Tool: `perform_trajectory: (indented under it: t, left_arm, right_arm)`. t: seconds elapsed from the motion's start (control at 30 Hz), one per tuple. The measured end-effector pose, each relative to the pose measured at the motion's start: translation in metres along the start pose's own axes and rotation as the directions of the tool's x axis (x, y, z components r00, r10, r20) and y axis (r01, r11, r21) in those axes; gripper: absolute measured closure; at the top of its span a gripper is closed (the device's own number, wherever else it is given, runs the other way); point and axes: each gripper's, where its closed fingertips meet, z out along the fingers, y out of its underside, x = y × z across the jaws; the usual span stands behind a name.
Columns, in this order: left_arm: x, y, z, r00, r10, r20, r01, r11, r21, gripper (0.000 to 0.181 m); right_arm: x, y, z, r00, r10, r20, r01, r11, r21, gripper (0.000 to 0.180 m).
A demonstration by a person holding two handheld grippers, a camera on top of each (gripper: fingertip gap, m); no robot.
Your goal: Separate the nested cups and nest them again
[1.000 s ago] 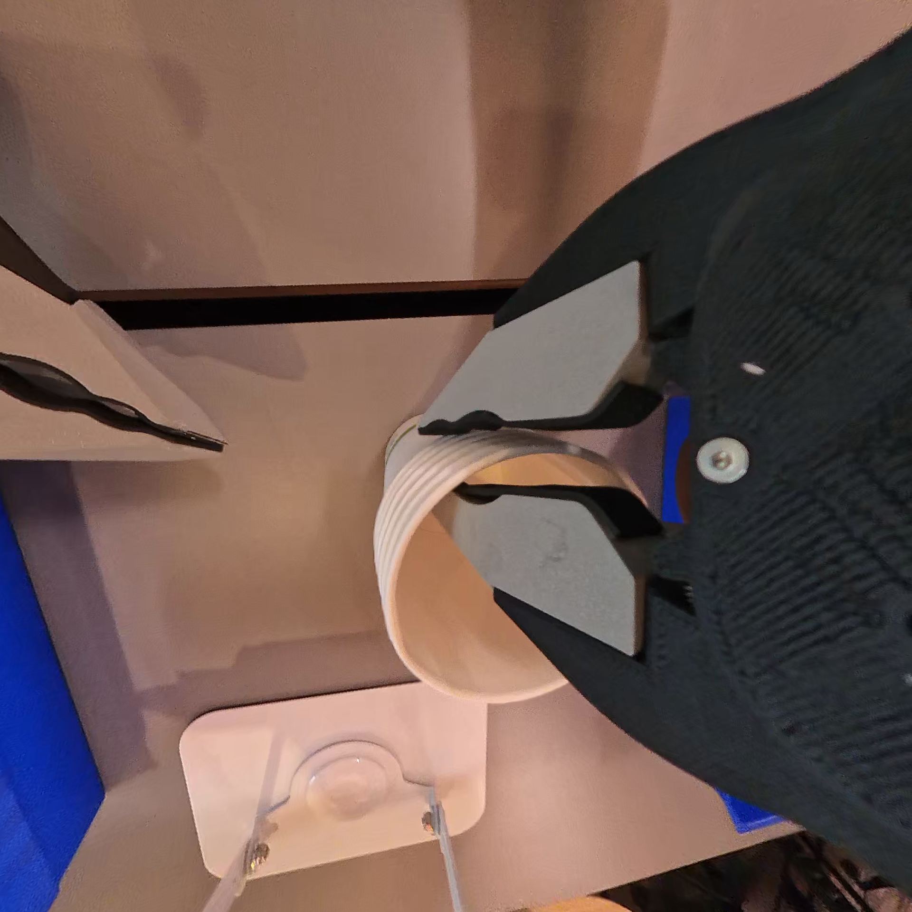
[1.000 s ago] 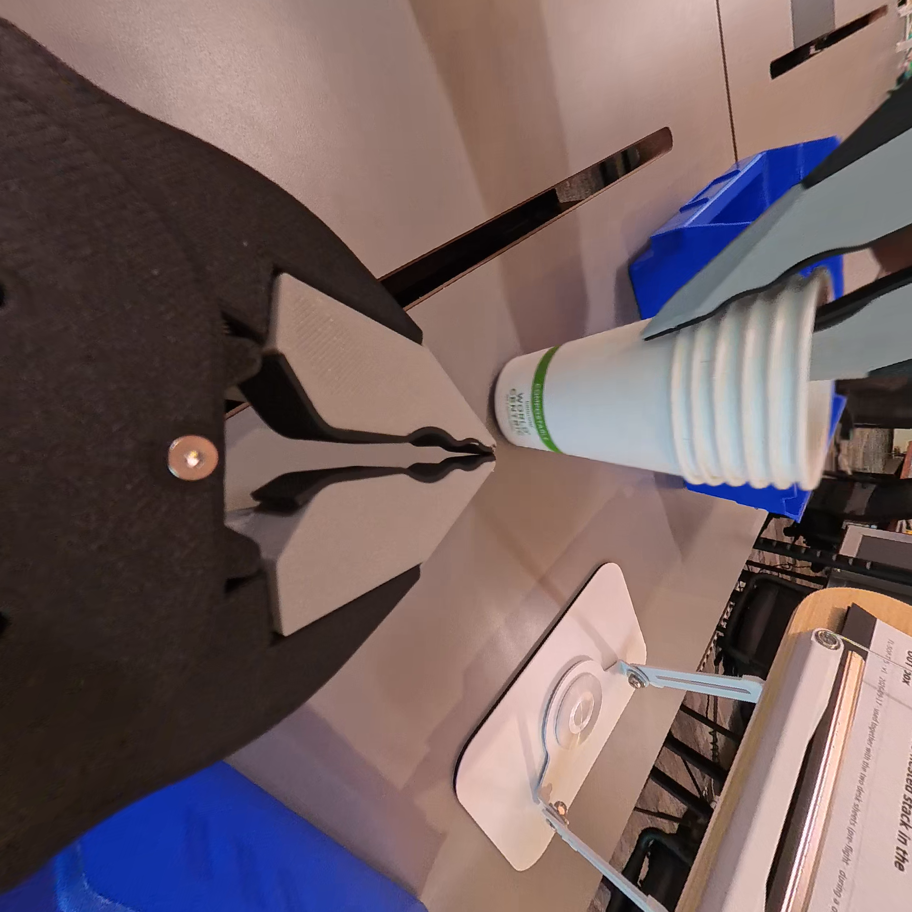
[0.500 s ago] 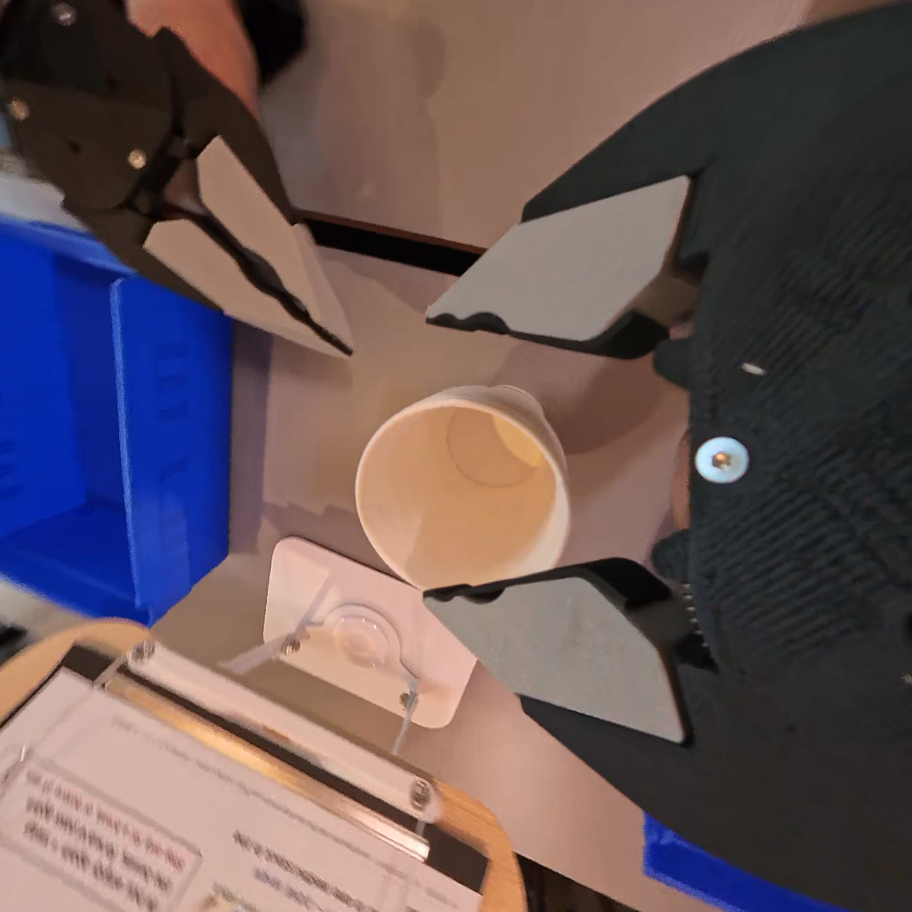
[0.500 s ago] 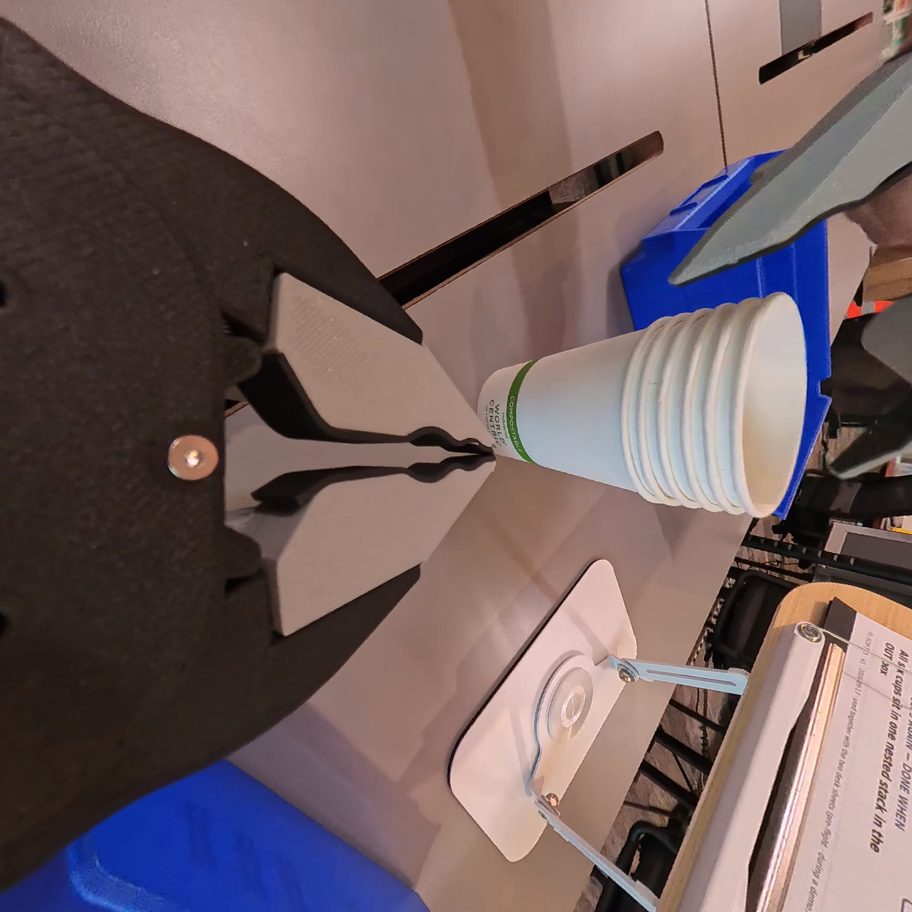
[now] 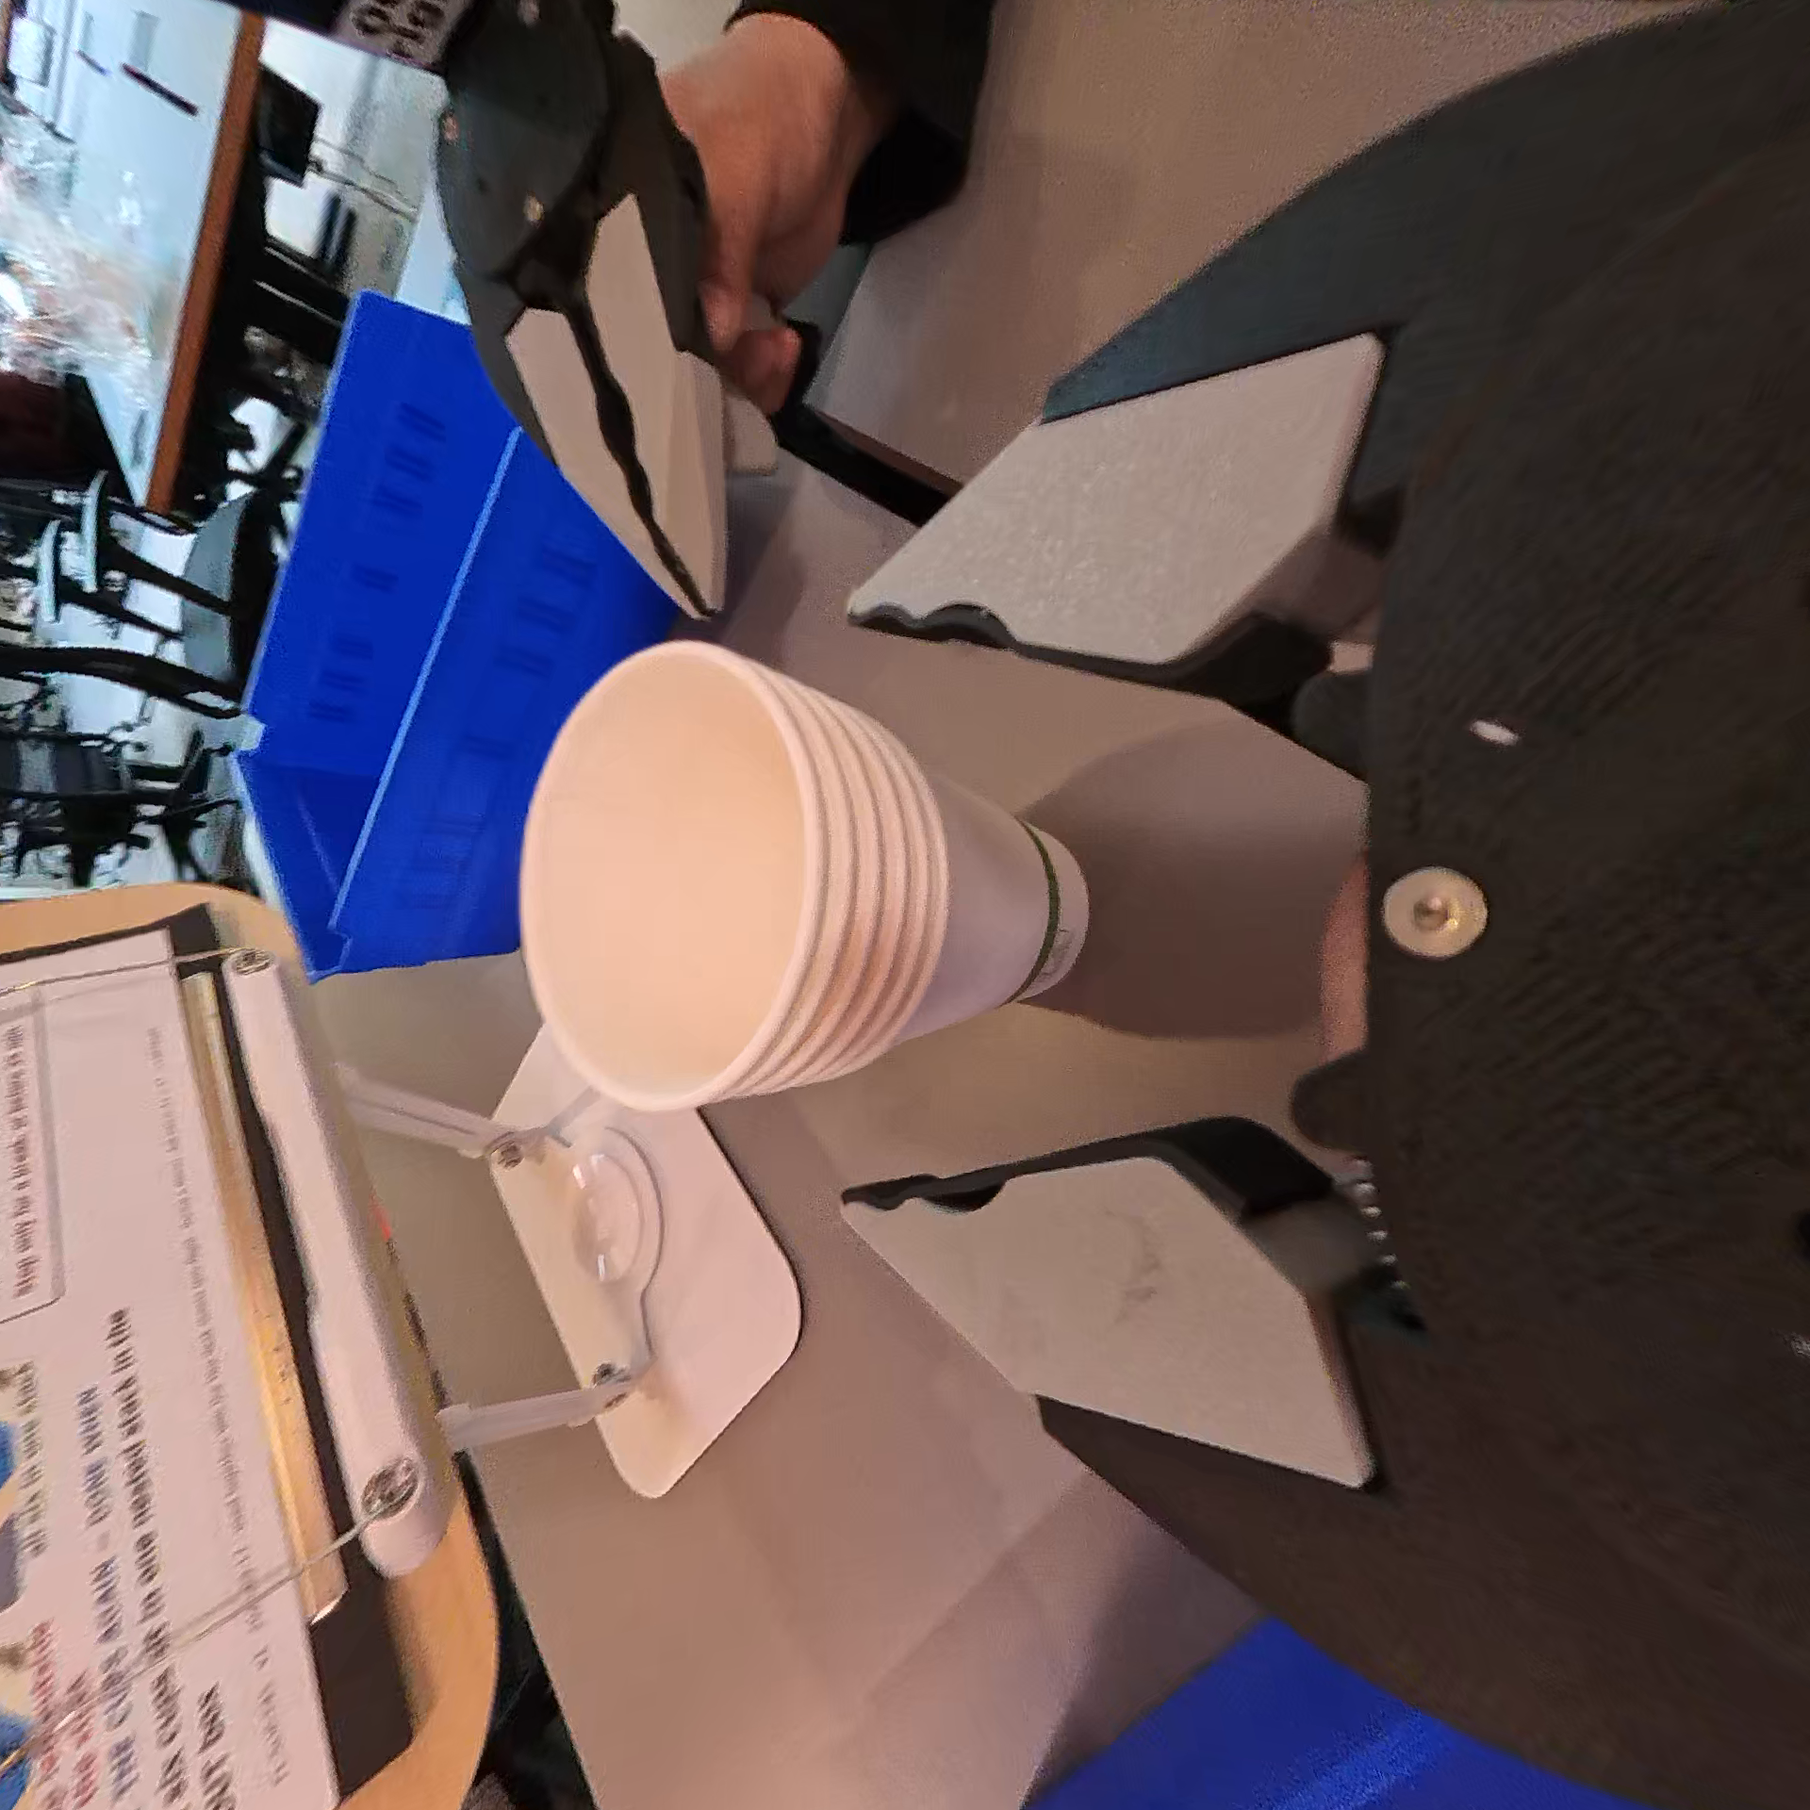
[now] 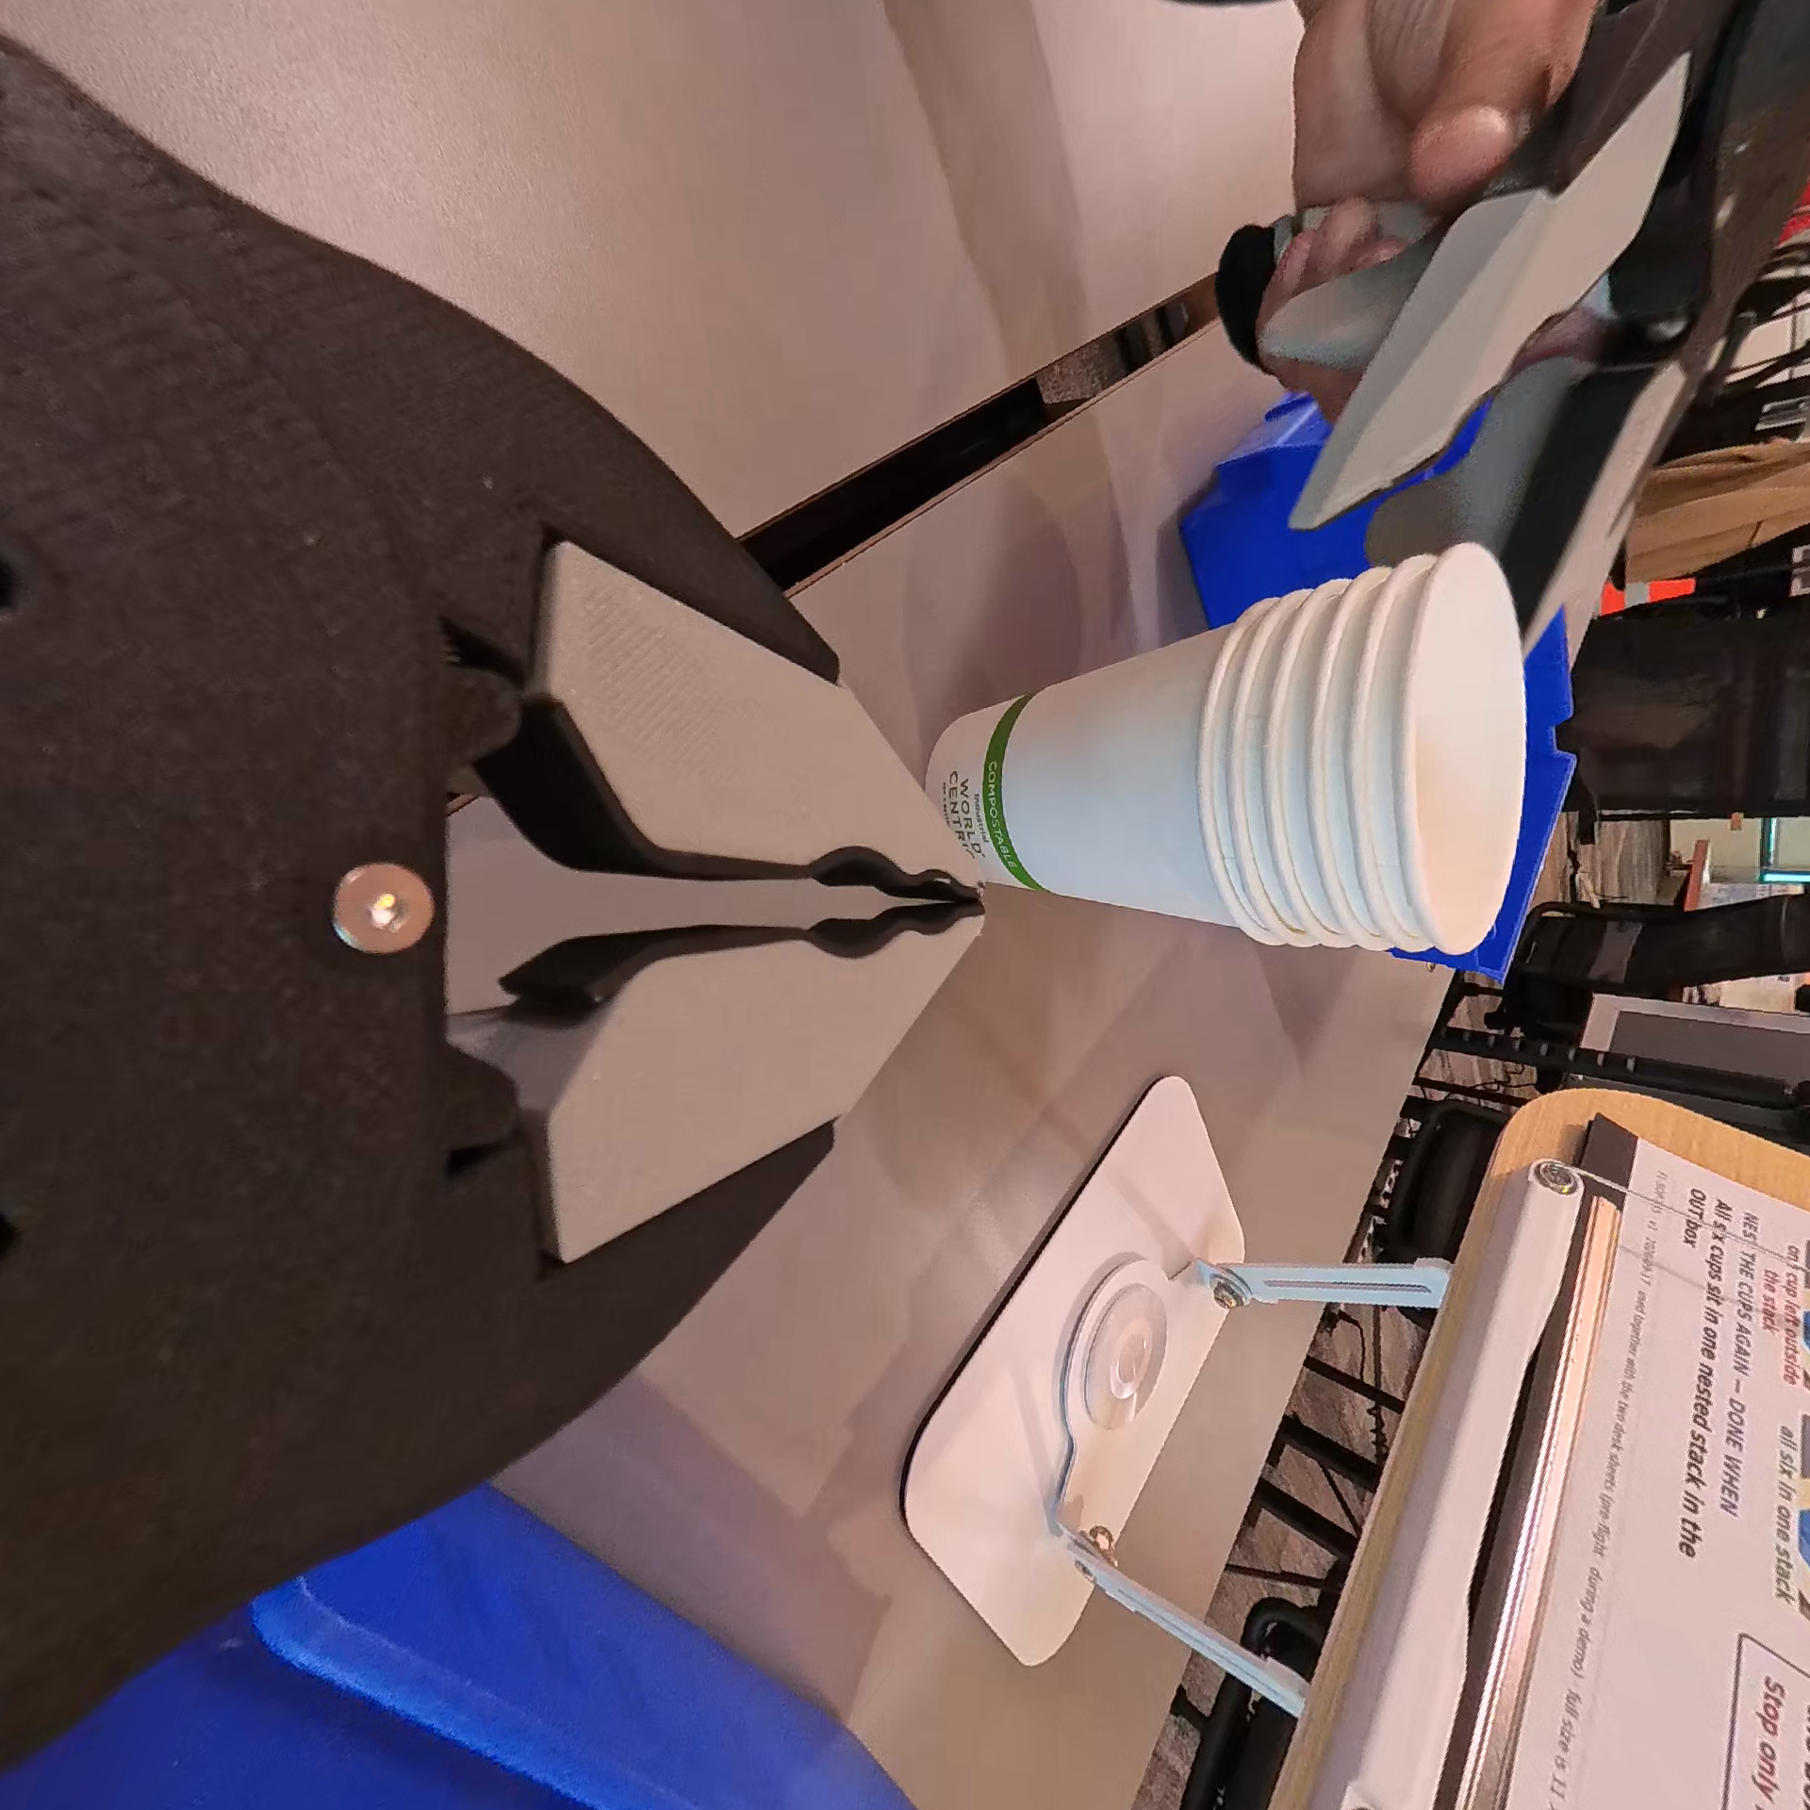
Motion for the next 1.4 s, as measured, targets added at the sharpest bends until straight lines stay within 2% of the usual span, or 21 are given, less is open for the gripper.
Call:
perform_trajectory:
  t: [0.03, 0.13, 0.27, 0.53, 0.77, 0.97, 1.4]
  left_arm:
    - [0.001, 0.005, 0.002, 1.000, 0.010, -0.013, -0.010, 1.000, -0.017, 0.073]
    - [-0.002, 0.015, 0.009, 0.999, 0.033, -0.021, -0.034, 0.999, -0.032, 0.074]
    - [0.007, 0.026, 0.019, 0.994, 0.005, -0.111, -0.009, 0.999, -0.043, 0.086]
    - [0.007, 0.039, 0.043, 0.988, -0.014, -0.154, 0.005, 0.998, -0.058, 0.086]
    - [0.011, 0.038, 0.061, 0.978, 0.022, -0.209, -0.020, 1.000, 0.014, 0.084]
    - [0.019, 0.036, 0.064, 0.959, 0.030, -0.281, -0.018, 0.999, 0.044, 0.087]
    - [0.030, 0.036, 0.064, 0.950, 0.119, -0.289, -0.104, 0.992, 0.066, 0.092]
  right_arm:
    - [0.000, 0.000, 0.000, 1.000, -0.001, -0.001, 0.001, 1.000, -0.001, 0.180]
    - [0.000, 0.000, 0.000, 1.000, 0.000, -0.001, 0.000, 1.000, 0.000, 0.180]
    - [0.001, 0.000, -0.001, 1.000, 0.002, -0.003, -0.002, 1.000, 0.004, 0.180]
    - [0.001, 0.002, -0.001, 1.000, 0.004, 0.000, -0.004, 1.000, 0.000, 0.180]
    - [0.001, 0.003, 0.000, 1.000, 0.004, 0.004, -0.004, 1.000, -0.003, 0.180]
    - [-0.001, 0.006, 0.003, 1.000, -0.001, 0.011, 0.001, 1.000, -0.016, 0.180]
    - [0.001, 0.012, 0.009, 1.000, -0.015, 0.004, 0.015, 0.999, -0.044, 0.180]
